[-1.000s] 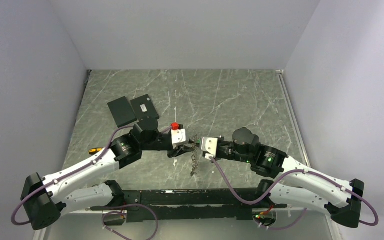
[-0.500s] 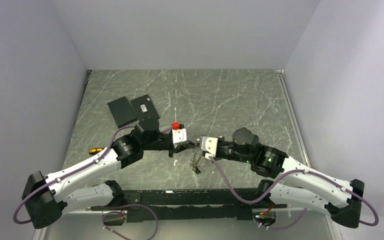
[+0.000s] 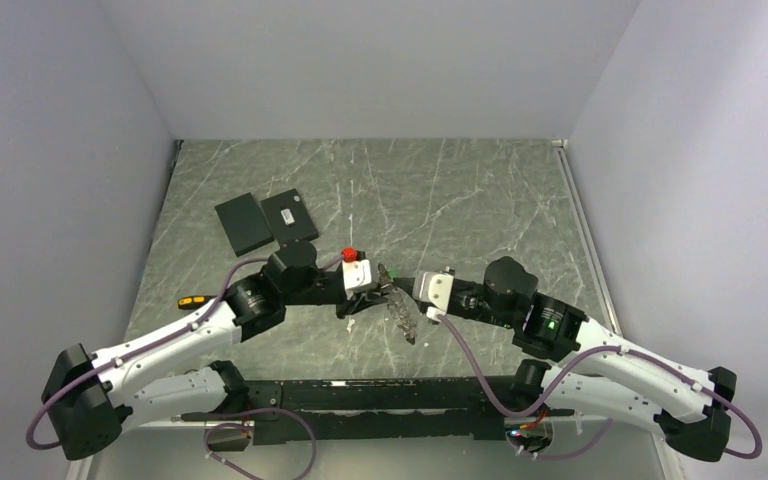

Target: Put the keys on the keyring

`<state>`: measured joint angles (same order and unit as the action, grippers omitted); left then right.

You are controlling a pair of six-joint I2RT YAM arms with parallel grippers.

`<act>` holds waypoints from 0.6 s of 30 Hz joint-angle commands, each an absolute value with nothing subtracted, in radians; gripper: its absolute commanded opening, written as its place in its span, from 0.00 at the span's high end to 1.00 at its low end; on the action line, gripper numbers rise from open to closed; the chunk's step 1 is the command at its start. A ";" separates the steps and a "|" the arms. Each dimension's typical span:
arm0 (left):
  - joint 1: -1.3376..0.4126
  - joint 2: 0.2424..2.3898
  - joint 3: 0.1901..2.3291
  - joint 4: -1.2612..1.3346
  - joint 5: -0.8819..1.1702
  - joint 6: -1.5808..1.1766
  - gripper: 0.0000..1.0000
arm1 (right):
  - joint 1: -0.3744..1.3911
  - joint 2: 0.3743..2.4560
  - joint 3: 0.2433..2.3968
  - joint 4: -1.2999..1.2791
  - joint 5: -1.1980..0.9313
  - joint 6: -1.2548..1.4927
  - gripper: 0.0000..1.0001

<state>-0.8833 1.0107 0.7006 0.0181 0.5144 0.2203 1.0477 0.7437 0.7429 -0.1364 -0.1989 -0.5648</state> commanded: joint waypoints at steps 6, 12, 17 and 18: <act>-0.886 0.954 0.694 0.079 0.512 0.206 0.66 | 1.046 0.733 0.747 -0.028 -0.227 -0.555 1.00; -0.886 0.923 0.689 0.086 0.505 0.201 0.47 | 1.046 0.738 0.747 -0.025 -0.230 -0.551 1.00; -0.886 0.929 0.684 0.119 0.504 0.197 0.60 | 1.046 0.741 0.740 -0.009 -0.238 -0.546 1.00; -0.886 0.930 0.684 0.124 0.502 0.196 0.66 | 1.046 0.742 0.737 -0.005 -0.238 -0.544 1.00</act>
<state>-0.8833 0.9360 0.6903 0.0586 0.5072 0.2150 1.0477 0.7483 0.7380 -0.1165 -0.2188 -0.5610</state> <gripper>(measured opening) 0.415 0.009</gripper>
